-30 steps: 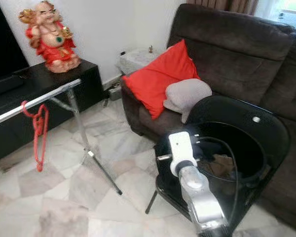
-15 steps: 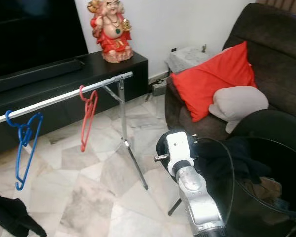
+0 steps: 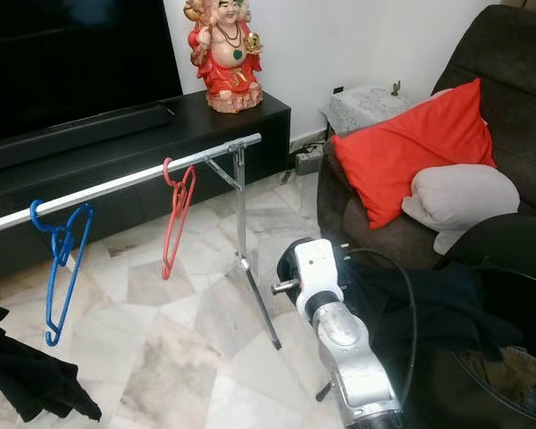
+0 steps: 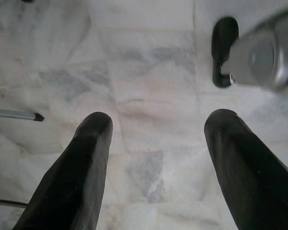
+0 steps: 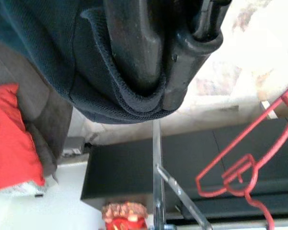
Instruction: Hang hanger
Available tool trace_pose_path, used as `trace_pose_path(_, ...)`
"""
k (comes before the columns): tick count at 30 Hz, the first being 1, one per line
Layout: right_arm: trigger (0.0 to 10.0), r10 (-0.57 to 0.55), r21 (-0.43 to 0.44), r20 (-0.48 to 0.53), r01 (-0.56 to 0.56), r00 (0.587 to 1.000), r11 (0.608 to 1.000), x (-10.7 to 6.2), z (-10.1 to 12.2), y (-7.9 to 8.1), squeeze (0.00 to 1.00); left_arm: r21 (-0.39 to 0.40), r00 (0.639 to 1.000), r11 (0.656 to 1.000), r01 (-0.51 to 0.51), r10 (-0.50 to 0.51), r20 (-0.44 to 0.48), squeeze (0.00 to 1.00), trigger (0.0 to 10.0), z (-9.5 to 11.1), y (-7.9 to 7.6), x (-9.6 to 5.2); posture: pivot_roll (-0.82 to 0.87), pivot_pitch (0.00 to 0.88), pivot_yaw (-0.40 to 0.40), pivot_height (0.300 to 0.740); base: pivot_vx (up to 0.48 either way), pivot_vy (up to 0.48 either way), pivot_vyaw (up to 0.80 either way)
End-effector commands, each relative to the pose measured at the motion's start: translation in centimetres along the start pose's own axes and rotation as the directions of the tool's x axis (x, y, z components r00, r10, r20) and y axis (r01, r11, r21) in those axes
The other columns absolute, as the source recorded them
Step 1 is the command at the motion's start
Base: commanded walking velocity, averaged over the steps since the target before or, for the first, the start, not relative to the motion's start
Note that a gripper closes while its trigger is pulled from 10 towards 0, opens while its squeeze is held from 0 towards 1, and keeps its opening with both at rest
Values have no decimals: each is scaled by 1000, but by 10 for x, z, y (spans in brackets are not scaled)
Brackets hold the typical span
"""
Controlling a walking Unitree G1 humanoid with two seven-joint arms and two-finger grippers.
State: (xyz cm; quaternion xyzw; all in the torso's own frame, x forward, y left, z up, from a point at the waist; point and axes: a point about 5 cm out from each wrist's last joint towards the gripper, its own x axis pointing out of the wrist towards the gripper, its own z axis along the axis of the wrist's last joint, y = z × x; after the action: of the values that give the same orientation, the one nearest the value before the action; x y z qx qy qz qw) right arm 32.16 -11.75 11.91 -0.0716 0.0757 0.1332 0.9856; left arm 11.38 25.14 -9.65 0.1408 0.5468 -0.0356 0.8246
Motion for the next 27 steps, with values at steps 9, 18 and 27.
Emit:
trace_pose_path(9, 10000, 3, -3, -2, -3, 1000, 1000, -1, -3, -3, 0, 10, 1000, 1000, 3, -3, -29, 0, 10000, -9, -2, -1, 45, 0, 30, 740, 0, 0, 800)
trace_pose_path(18, 10000, 6, 12, 6, -7, 1000, 1000, 1, -1, -1, 0, 13, 1000, 1000, 4, -4, -28, 0, 10000, -9, -3, -1, 43, 0, 29, 740, 0, 0, 800)
trace_pose_path(27, 10000, -38, 90, -44, 42, 998, 995, 3, -7, -4, 0, 21, 1000, 1000, -8, 9, -16, 0, 10000, -7, -3, -1, 46, 0, 29, 740, 0, 0, 542)
